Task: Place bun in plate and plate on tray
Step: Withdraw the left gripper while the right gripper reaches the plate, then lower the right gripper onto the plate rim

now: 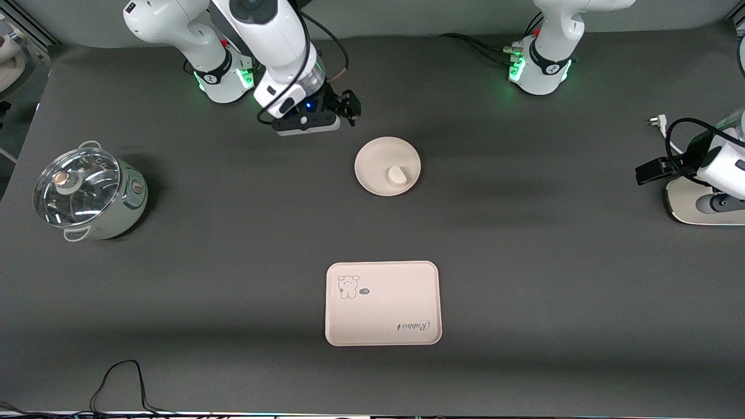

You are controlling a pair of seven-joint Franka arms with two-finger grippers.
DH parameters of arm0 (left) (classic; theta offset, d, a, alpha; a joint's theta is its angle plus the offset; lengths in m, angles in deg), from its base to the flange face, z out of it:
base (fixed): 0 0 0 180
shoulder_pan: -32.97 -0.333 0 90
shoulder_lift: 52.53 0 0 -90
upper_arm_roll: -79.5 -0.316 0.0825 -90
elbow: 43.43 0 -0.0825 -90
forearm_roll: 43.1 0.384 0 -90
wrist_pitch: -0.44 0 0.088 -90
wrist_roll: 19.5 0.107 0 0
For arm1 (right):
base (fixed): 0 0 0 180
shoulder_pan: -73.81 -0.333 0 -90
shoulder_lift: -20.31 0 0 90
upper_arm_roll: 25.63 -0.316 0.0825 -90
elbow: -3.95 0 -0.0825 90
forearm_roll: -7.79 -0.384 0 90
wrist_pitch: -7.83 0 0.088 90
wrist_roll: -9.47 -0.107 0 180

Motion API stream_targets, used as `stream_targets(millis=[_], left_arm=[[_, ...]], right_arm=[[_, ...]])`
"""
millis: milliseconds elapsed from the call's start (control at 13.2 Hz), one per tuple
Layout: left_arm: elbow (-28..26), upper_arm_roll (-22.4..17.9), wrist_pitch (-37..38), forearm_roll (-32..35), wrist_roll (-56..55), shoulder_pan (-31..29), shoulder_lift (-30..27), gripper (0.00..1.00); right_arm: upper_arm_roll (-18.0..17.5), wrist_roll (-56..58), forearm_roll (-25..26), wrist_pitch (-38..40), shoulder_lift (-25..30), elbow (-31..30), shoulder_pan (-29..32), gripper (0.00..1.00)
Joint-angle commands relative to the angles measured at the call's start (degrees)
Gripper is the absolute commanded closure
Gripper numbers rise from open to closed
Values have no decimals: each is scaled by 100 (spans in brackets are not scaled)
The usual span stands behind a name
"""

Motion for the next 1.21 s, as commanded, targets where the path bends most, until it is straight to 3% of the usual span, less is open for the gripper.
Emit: stream_targets(millis=[0,227,453,831,1133], left_arm=[[42,40,161,-40,104,85,-91,0],[7,32,-260,-31,86,76,-126,0],[-483,41,-646,-31,86,85,-468,0],[-503,137,-569,-5,95,94,-496,0],[-450,146,-533,-4,104,93,-461,0]], right_arm=[[8,-103,-78,-986,96,-822,-102,0],[8,-138,-52,-2068,-430,-1211,-199,0],[16,-208,-52,-3077,-1063,-1403,-314,0],[-1,-402,-52,-4872,-1723,-2071,-507,0],[8,-709,-104,-5682,-2365,-2098,-866,0]])
